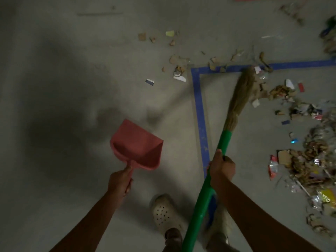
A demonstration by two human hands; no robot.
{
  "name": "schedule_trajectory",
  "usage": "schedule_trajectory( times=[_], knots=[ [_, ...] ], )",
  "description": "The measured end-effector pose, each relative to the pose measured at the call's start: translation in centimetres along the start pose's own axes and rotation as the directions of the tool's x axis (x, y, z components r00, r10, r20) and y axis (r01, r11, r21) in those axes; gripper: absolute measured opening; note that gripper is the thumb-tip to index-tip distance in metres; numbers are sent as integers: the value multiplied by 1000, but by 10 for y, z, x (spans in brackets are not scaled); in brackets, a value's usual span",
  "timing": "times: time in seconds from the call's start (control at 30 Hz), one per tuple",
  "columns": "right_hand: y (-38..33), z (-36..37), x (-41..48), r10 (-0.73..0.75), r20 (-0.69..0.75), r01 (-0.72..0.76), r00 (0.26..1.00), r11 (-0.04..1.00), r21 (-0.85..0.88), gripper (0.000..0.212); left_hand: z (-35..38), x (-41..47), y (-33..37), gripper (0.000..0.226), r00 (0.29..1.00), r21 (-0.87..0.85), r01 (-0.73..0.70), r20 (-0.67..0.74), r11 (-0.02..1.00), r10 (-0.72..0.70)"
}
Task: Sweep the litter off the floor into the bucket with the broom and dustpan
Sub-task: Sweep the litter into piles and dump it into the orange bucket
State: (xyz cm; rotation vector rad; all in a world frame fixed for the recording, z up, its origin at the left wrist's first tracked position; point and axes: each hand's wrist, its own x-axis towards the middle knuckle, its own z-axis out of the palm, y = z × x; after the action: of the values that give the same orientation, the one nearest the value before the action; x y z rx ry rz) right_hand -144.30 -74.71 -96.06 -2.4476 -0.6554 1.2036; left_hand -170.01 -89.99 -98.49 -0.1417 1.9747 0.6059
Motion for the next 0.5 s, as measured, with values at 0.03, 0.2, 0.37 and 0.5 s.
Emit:
schedule_trajectory(
  times=[0.03,0.2,0.37,0.5],
  knots=[
    [-2,2,-4,-39,31,38,999,999,30,42,4,-1,6,66,1000,10,-15,-1,1000,15],
    [-14,31,-3,-195,328,244,925,963,-115,27,24,0,34,69,997,86,-34,-63,996,40],
    [-50,65,26,-233,601,551,765,720,-422,30,46,9,56,67,995,78,2,-97,997,5],
    [-78,88,76,-111,588,497,801,672,-549,39,69,14,78,69,993,85,4,-117,996,6]
  ],
)
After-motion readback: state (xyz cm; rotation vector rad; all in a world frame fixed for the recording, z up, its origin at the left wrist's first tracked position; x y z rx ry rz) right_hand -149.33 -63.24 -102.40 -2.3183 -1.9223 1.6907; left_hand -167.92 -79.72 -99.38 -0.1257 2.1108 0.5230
